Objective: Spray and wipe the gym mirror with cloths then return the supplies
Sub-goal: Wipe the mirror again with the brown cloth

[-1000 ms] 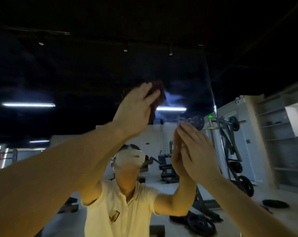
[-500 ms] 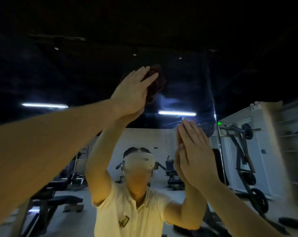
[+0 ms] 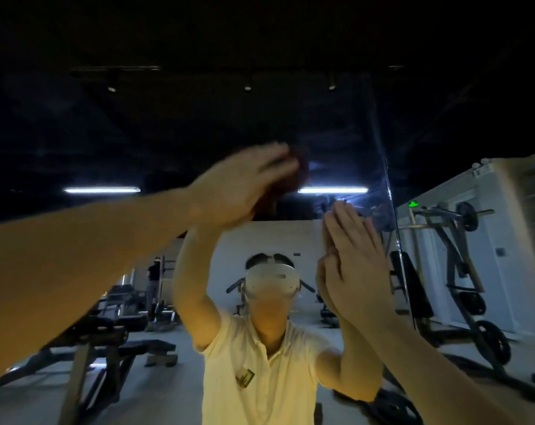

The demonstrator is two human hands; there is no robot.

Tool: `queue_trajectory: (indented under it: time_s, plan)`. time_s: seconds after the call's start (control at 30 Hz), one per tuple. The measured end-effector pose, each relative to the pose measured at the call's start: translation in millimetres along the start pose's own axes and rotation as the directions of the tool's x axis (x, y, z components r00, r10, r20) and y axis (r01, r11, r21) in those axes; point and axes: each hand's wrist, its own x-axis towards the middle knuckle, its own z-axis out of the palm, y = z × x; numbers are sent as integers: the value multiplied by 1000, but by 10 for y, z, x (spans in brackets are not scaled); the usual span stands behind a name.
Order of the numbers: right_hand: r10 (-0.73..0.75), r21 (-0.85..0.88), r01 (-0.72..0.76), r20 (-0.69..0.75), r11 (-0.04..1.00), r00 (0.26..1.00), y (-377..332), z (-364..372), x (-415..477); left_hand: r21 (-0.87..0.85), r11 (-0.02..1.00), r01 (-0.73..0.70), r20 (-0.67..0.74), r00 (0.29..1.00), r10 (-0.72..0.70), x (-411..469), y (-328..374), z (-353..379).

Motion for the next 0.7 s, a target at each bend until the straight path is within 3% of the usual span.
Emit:
queue_trajectory:
  time_s: [0.07,0.1,0.13,0.23,0.33,0.37,0.47,0.53,0.6,0.67,0.7]
  plan:
    - [-22,-49,23,34,999,999,33,-11,-22,-113,947,301,-101,945,-312,243,96,-15]
    - [-24,-47,26,43,999,999,40,-19,-24,-150,912,382,-116,909,-400,295,253,34]
    - [-26,-33,28,51,999,998,52,-38,-20,-168,904,392,-134,900,-415,289,457,98]
    - [3,51,-4,32,999,999,29,-77,-33,-163,980,111,-141,981,-135,-49,954,308]
    - [26,59,-27,15,998,1000,1,-66,-49,-91,995,-45,-63,997,39,-407,778,337]
    - [42,31,-43,23,999,999,-14,-51,-51,-49,999,-24,-40,999,22,-486,629,314]
    - [83,-88,-79,46,993,995,-85,10,-56,-49,972,231,-74,969,-234,-776,136,193]
    - [111,-144,-102,57,984,992,-146,52,-72,-107,885,452,-111,880,-463,-1070,-205,140]
    - [129,-161,-117,63,980,990,-188,76,-90,-162,735,658,-147,720,-678,-1274,-330,149]
    - [139,-157,-126,69,979,988,-206,92,-102,-207,588,782,-174,562,-808,-1223,-174,203]
    - [142,-156,-129,73,979,987,-209,93,-107,-227,561,796,-194,528,-827,-1128,-21,231]
